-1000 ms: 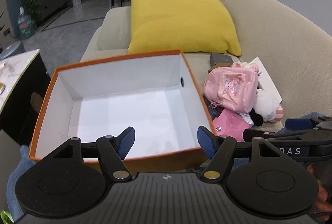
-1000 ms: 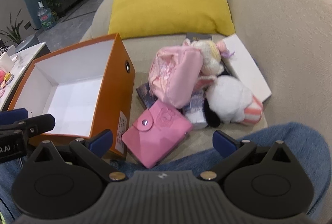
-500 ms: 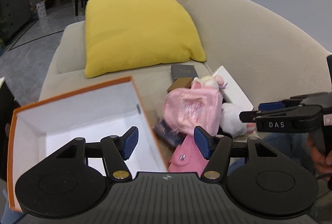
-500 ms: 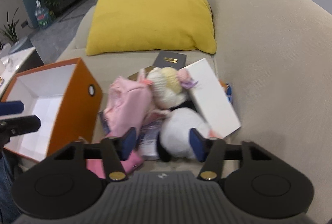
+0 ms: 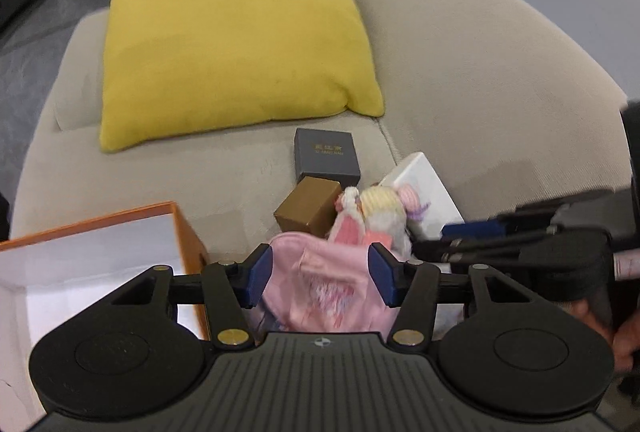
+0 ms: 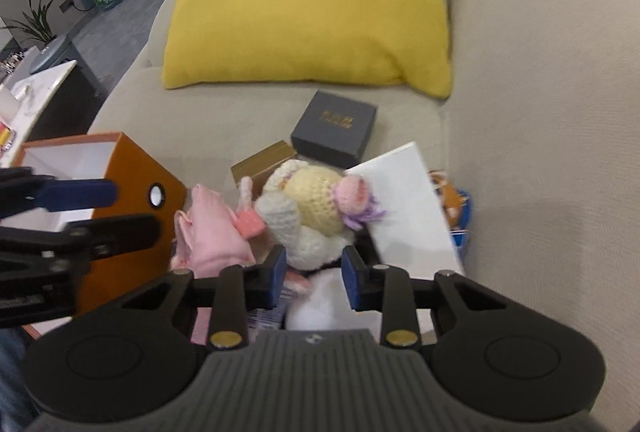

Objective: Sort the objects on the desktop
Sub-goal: 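Grasp the pink backpack with the left gripper while the right gripper grasps the crocheted bunny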

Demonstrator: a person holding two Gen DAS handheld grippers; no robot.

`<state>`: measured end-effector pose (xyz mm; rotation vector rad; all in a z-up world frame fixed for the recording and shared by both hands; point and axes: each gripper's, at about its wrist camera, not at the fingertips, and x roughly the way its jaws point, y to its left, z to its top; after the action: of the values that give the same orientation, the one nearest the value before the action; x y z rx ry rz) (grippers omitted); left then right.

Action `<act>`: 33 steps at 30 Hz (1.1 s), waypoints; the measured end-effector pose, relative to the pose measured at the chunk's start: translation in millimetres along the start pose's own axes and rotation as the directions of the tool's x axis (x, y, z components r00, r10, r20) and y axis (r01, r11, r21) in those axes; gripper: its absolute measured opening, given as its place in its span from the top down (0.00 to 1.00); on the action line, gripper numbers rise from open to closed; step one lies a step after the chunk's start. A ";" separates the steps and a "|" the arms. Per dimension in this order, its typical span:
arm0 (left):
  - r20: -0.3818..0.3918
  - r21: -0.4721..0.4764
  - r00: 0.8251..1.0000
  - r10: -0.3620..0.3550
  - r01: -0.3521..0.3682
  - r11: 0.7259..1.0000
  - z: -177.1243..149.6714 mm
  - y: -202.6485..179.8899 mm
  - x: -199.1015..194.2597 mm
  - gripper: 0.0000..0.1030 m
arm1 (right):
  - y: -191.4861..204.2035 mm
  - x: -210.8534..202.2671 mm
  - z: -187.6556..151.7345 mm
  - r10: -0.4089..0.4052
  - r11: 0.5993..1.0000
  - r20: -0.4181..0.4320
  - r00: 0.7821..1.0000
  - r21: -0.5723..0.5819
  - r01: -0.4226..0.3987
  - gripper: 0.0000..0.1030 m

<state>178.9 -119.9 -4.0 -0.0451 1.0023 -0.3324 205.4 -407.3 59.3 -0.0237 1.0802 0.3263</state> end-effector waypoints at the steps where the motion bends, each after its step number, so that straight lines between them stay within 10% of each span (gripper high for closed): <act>1: -0.018 -0.022 1.000 -0.014 0.013 1.000 3.2 2.2 5.0 0.40 | -0.6 4.9 3.2 0.023 1.000 -0.013 1.000 0.002 -0.023 0.68; 12: -0.149 -0.177 0.987 -0.068 0.041 0.983 12.3 13.9 41.7 0.40 | -4.2 30.8 -7.1 0.096 0.995 -0.108 0.989 -0.008 -0.098 0.69; 27: -0.261 -0.145 0.964 0.040 -0.080 0.986 -8.4 15.8 43.5 0.39 | 36.6 25.8 -16.6 0.247 0.955 -0.129 0.961 -0.137 -0.263 0.77; 33: -0.257 -0.163 0.966 0.037 -0.081 0.983 -23.9 21.3 41.1 0.57 | 46.6 22.5 -22.0 0.209 0.951 -0.147 0.967 -0.200 -0.236 0.74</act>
<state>184.6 -109.0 -54.7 -0.1320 1.2821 -0.1983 183.4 -361.2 35.8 -0.1182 1.1695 0.6537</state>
